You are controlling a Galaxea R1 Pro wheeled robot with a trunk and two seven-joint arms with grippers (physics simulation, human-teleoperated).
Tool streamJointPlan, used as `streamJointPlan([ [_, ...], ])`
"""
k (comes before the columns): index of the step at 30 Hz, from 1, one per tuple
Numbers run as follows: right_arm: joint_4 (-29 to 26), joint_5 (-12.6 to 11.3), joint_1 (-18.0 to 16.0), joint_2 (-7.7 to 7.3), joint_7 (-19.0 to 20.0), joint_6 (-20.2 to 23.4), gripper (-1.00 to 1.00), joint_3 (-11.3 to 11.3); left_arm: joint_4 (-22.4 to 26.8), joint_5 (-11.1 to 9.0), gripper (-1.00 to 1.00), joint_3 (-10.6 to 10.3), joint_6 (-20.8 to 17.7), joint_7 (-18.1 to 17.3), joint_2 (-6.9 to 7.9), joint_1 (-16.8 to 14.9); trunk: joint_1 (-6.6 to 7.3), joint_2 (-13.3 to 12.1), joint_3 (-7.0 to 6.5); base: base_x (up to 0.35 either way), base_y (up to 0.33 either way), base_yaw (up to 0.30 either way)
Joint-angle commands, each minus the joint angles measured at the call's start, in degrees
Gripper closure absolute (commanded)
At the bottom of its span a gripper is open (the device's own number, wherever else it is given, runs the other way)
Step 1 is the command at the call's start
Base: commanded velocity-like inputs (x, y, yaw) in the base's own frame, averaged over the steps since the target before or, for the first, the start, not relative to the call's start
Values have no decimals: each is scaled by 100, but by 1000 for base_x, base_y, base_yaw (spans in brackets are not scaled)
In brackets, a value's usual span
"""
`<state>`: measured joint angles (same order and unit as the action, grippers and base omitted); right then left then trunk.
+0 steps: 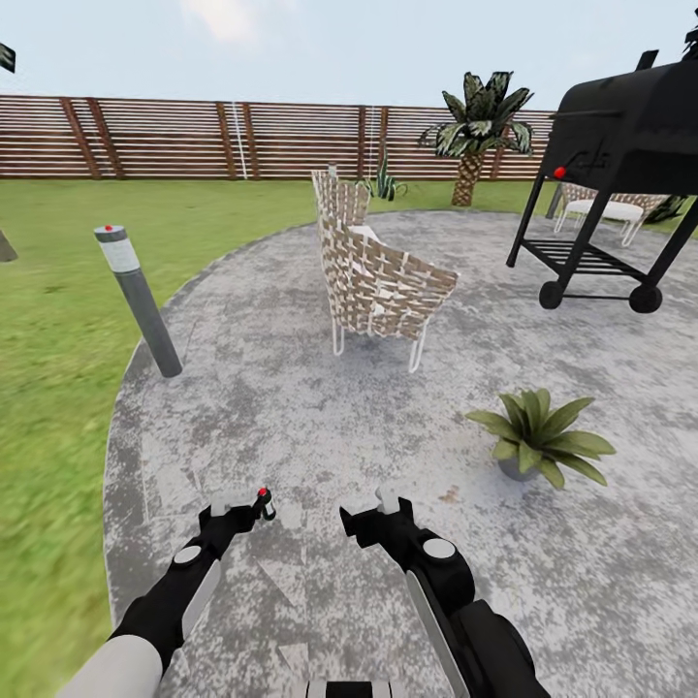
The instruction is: Pick up the pesticide atomizer in the garden and spray insectifuge to fully cover both potted plants in the garden.
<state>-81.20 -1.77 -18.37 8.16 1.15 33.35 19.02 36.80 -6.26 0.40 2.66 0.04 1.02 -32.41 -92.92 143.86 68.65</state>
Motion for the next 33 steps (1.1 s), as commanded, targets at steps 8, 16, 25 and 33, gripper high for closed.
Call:
streamJointPlan([
  [8,-32,-17,0,1,8,31,-100,-3,-5,-60,-100,-3,15,5,18,-2,1,2,9,172,0,0],
  [16,-36,-17,0,1,8,31,-100,-3,0,-60,-100,-11,15,5,15,-2,1,2,9,97,0,0],
  [25,-44,-17,0,1,8,31,-100,-11,-2,-60,-100,-16,15,5,6,-2,1,2,9,10,-15,0],
  [33,-45,-17,0,7,8,31,-100,-11,1,-60,-100,-16,15,5,8,-2,1,2,18,1,-10,-66],
])
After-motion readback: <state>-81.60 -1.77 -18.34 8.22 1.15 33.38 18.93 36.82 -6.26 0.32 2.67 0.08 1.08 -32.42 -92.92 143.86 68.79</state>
